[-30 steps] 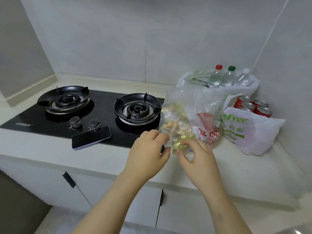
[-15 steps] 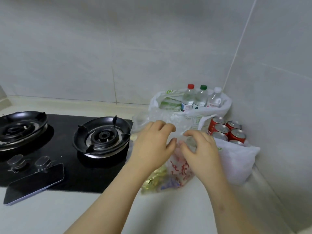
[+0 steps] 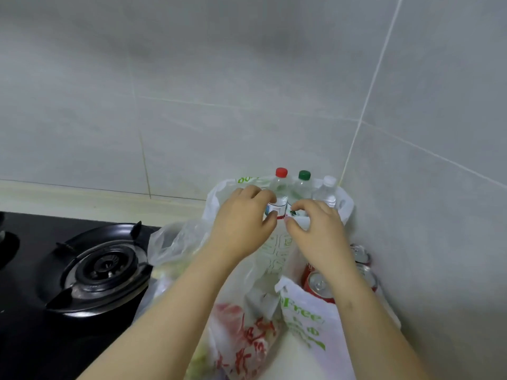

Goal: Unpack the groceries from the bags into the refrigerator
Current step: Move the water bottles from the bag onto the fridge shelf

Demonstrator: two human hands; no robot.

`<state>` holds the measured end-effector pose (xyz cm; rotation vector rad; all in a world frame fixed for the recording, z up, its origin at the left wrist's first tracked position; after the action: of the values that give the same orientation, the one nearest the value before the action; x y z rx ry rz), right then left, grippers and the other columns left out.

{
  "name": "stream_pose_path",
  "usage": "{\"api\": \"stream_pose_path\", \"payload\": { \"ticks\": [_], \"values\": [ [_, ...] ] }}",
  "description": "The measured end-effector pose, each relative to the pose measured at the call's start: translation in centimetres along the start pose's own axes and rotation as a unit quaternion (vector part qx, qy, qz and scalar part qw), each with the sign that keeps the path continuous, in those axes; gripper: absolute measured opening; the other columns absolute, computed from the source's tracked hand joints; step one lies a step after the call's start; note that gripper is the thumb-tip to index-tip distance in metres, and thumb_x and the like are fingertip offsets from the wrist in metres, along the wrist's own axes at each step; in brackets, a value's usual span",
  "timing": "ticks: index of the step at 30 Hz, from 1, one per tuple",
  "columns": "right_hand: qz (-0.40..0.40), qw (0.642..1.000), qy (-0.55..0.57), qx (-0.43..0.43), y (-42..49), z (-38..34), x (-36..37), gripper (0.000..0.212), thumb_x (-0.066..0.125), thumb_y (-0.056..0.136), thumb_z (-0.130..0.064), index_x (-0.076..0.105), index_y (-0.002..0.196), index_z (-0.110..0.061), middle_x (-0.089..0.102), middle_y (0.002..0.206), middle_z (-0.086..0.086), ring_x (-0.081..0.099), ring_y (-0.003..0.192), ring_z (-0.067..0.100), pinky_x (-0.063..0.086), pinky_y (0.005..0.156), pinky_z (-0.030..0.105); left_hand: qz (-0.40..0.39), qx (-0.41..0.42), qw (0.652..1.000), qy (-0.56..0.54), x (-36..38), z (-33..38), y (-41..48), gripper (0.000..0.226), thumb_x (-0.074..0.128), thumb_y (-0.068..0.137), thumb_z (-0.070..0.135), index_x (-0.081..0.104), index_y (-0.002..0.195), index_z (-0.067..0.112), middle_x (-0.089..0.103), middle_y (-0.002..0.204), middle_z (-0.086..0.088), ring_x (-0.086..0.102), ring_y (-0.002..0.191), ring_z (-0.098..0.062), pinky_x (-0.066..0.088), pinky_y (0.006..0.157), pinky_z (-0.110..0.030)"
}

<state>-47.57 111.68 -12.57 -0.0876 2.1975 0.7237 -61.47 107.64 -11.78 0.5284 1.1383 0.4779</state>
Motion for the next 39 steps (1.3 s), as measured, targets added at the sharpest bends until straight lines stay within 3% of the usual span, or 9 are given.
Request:
{"api": "stream_pose_path", "payload": {
  "ticks": [8,13,18,23,26,29,31,34,39],
  "values": [
    [0.019,0.999,0.036,0.029,7.7,3.5,2.2,0.018,0.055,0.089,-0.020,0.062,0.104,-0.016,0.062,0.106,-0.001,0.053,0.103,0.017,0.043,0.086,0.030,-0.097,-0.004,0.995,0.028,5.0,-1.8,6.7,0.030,0.049,0.091,0.026,0.057,0.119,0.018,0.055,0.121,-0.001,0.047,0.113,-0.022,0.043,0.089,-0.035],
    [-0.007,0.998,0.005,0.066,12.1,5.8,4.1,0.021,0.051,0.090,-0.019,0.060,0.108,-0.014,0.058,0.110,0.003,0.053,0.099,0.020,0.038,0.076,0.027,-0.153,0.009,0.987,0.057,8.2,-3.9,10.5,0.030,0.048,0.091,0.023,0.056,0.120,0.017,0.054,0.122,-0.004,0.047,0.111,-0.023,0.042,0.091,-0.034],
    [-0.008,0.997,-0.023,0.078,16.3,8.6,6.1,0.033,0.050,0.088,-0.012,0.055,0.121,-0.010,0.051,0.127,0.010,0.047,0.116,0.026,0.041,0.097,0.036,-0.160,-0.014,0.986,0.043,11.2,-5.2,14.0,0.036,0.046,0.090,0.015,0.052,0.125,0.017,0.045,0.132,-0.004,0.043,0.117,-0.027,0.042,0.088,-0.035],
    [-0.089,0.989,-0.083,0.081,18.9,10.4,7.8,0.055,0.043,0.094,-0.014,0.024,0.146,-0.010,0.015,0.155,0.012,0.013,0.143,0.027,0.017,0.114,0.036,-0.252,0.046,0.957,0.137,14.7,-6.2,16.4,0.068,0.047,0.091,0.022,0.011,0.149,0.024,-0.003,0.158,-0.001,0.011,0.140,-0.032,0.028,0.110,-0.045],
    [-0.131,0.981,-0.114,0.081,18.9,11.2,8.6,0.059,0.039,0.097,-0.019,0.011,0.149,-0.009,0.001,0.158,0.011,0.006,0.145,0.026,0.012,0.115,0.034,-0.302,0.029,0.939,0.165,16.3,-7.1,16.8,0.077,0.046,0.092,0.022,-0.006,0.150,0.023,-0.014,0.157,0.004,-0.008,0.144,-0.028,0.014,0.115,-0.049],
    [-0.112,0.984,-0.118,0.070,18.4,11.5,9.1,0.057,0.037,0.098,-0.020,0.013,0.148,-0.009,0.003,0.158,0.009,0.020,0.142,0.027,0.023,0.110,0.035,-0.257,0.026,0.958,0.125,17.2,-7.2,16.6,0.071,0.044,0.091,0.016,0.004,0.150,0.019,0.000,0.158,0.002,-0.001,0.145,-0.023,0.015,0.115,-0.043],
    [-0.090,0.989,-0.104,0.062,17.9,11.5,9.3,0.054,0.037,0.098,-0.018,0.017,0.147,-0.008,0.009,0.157,0.008,0.035,0.133,0.031,0.034,0.102,0.037,-0.188,0.031,0.980,0.056,17.4,-7.3,16.1,0.062,0.045,0.088,0.008,0.024,0.146,0.013,0.020,0.153,-0.003,0.024,0.139,-0.025,0.028,0.109,-0.039],
    [-0.060,0.995,-0.069,0.039,17.2,11.1,9.4,0.052,0.043,0.096,-0.018,0.024,0.143,-0.005,0.020,0.151,0.009,0.045,0.123,0.030,0.041,0.094,0.037,-0.107,0.020,0.992,-0.057,17.3,-7.5,15.2,0.038,0.045,0.087,-0.002,0.050,0.125,0.003,0.044,0.132,-0.013,0.054,0.106,-0.032,0.045,0.087,-0.039],
    [-0.047,0.997,0.002,0.058,16.1,10.5,9.3,0.037,0.051,0.093,-0.019,0.036,0.126,-0.009,0.047,0.119,0.012,0.052,0.099,0.030,0.045,0.077,0.037,-0.075,-0.022,0.989,-0.128,16.5,-8.0,13.8,0.020,0.053,0.091,0.007,0.052,0.110,0.002,0.049,0.106,-0.011,0.045,0.084,-0.017,0.039,0.079,-0.027]
  ]
}}
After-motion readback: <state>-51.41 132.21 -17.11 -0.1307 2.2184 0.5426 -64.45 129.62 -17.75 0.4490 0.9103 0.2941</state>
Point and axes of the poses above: each hand's wrist, its own y-axis towards the middle knuckle, its own x-axis out of the palm, z = x × y, the point moved 1 cm from there along y, towards the middle knuckle
